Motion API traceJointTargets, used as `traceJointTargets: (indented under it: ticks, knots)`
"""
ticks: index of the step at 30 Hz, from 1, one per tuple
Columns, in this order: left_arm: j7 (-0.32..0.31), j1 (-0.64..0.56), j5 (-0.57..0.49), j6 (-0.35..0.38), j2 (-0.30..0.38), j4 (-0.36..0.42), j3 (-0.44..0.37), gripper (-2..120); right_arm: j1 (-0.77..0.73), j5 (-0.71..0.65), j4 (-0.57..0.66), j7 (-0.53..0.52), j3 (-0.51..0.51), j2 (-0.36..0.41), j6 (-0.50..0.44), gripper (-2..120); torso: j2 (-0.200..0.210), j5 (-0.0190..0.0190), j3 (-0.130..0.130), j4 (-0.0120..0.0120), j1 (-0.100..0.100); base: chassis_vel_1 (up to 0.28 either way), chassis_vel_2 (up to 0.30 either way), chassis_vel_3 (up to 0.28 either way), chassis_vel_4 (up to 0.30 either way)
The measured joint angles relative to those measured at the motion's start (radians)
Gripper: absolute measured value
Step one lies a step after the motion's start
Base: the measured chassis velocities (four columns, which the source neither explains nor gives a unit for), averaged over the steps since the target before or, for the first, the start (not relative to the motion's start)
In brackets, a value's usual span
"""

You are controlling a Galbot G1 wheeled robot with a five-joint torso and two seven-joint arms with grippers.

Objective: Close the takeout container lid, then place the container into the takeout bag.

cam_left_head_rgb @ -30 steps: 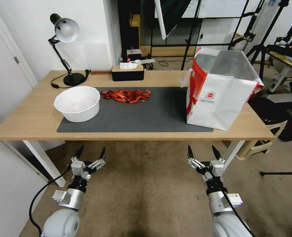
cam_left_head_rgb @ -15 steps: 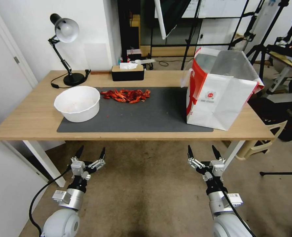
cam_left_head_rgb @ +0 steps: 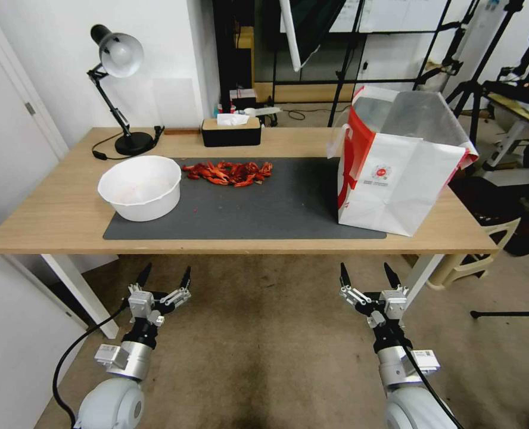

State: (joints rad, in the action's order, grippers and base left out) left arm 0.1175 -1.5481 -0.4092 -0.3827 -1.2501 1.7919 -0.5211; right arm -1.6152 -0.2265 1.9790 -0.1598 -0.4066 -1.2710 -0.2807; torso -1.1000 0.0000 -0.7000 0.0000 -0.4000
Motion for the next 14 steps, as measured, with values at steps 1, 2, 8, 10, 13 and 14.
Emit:
traceJointTargets:
  ticks: [1,2,8,10,13,14]
  knots:
    - [0.0,0.0,0.0,0.0,0.0,0.0,0.0,100,0.0,0.0,0.0,0.0,0.0,0.0,0.0,100,0.0,0.0,0.0,0.0,0.0,0.0,0.0,0.0,0.0]
    - [0.0,0.0,0.0,0.0,0.0,0.0,0.0,100,0.0,0.0,0.0,0.0,0.0,0.0,0.0,100,0.0,0.0,0.0,0.0,0.0,0.0,0.0,0.0,0.0]
    - [0.0,0.0,0.0,0.0,0.0,0.0,0.0,100,0.0,0.0,0.0,0.0,0.0,0.0,0.0,100,0.0,-0.0001,0.0,0.0,0.0,0.0,0.0,0.0,0.0]
    - [0.0,0.0,0.0,0.0,0.0,0.0,0.0,100,0.0,0.0,0.0,0.0,0.0,0.0,0.0,100,0.0,-0.0001,0.0,0.0,0.0,0.0,0.0,0.0,0.0]
    - [0.0,0.0,0.0,0.0,0.0,0.0,0.0,100,0.0,0.0,0.0,0.0,0.0,0.0,0.0,100,0.0,0.0,0.0,0.0,0.0,0.0,0.0,0.0,0.0]
    - [0.0,0.0,0.0,0.0,0.0,0.0,0.0,100,0.0,0.0,0.0,0.0,0.0,0.0,0.0,100,0.0,0.0,0.0,0.0,0.0,0.0,0.0,0.0,0.0]
